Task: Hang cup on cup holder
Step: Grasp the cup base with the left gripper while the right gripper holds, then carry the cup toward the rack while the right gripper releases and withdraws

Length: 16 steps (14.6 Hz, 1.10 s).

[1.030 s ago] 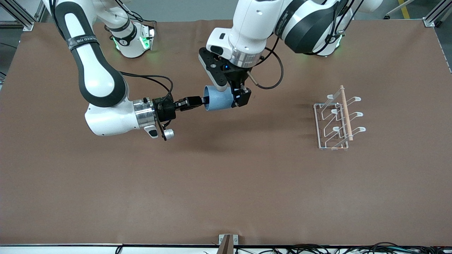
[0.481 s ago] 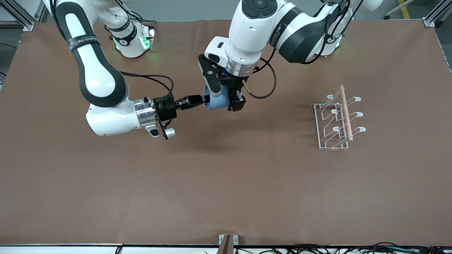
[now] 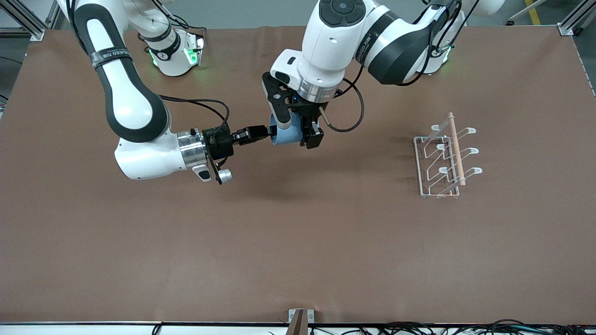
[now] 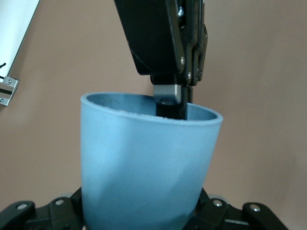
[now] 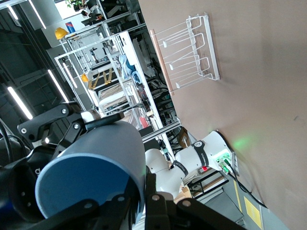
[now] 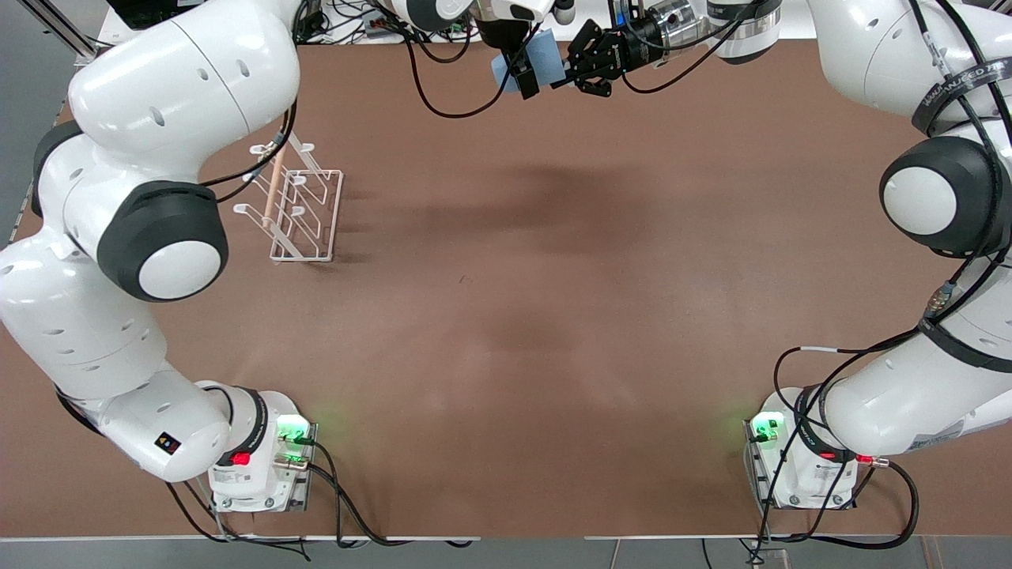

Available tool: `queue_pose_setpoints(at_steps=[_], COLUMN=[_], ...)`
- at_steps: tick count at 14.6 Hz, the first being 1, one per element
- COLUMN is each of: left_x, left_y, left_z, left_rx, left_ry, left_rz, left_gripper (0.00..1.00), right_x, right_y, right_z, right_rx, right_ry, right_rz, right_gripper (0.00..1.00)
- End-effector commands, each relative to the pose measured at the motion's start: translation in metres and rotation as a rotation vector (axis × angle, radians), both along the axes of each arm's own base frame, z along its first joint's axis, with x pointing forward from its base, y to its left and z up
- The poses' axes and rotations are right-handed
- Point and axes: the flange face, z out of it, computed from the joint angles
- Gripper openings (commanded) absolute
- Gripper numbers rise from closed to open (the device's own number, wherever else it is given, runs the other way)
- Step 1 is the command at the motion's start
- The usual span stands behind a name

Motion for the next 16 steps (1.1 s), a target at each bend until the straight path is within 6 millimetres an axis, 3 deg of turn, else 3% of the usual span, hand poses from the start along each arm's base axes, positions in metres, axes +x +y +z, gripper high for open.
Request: queue_pose_setpoints(at_steps=[1, 4, 5, 7, 9, 12, 16], left_x=[0.011, 0.011, 0.011, 0.022, 0.03, 0.047, 0.066], left_y=[0.011, 0.027, 0.032, 0.06, 0.081, 0.118, 0.175], left_z=[0.006, 0.011, 0.012, 0.011, 0.007, 0.0, -0.025], left_rx=[0.023, 0.096, 0.128, 0.242, 0.366, 0.531, 0.782], left_ry=[-0.015, -0.008, -0.011, -0.01, -0.032, -0.04, 0.025], left_rz=[-0.003, -0.01, -0.011, 0.014, -0.002, -0.04, -0.117], left_gripper=[0.54, 0.55, 0.55, 0.55, 0.55, 0.55, 0.55], right_x=[-0.006, -0.003, 0.001, 0.013, 0.026, 0.041, 0.043], right_y=[0.002, -0.005, -0.013, -0.039, -0.076, -0.154, -0.254], right_z=[0.004, 0.006, 0.007, 0.007, 0.002, -0.006, 0.031], right_rx=[0.023, 0.014, 0.008, -0.033, -0.157, -0.382, -0.73], right_ry=[0.012, -0.001, -0.011, -0.034, -0.083, -0.146, -0.296], right_rz=[0.014, 0.011, -0.001, -0.032, -0.04, -0.053, -0.046], right_gripper=[1.0, 1.0, 1.0, 1.0, 1.0, 1.0, 1.0])
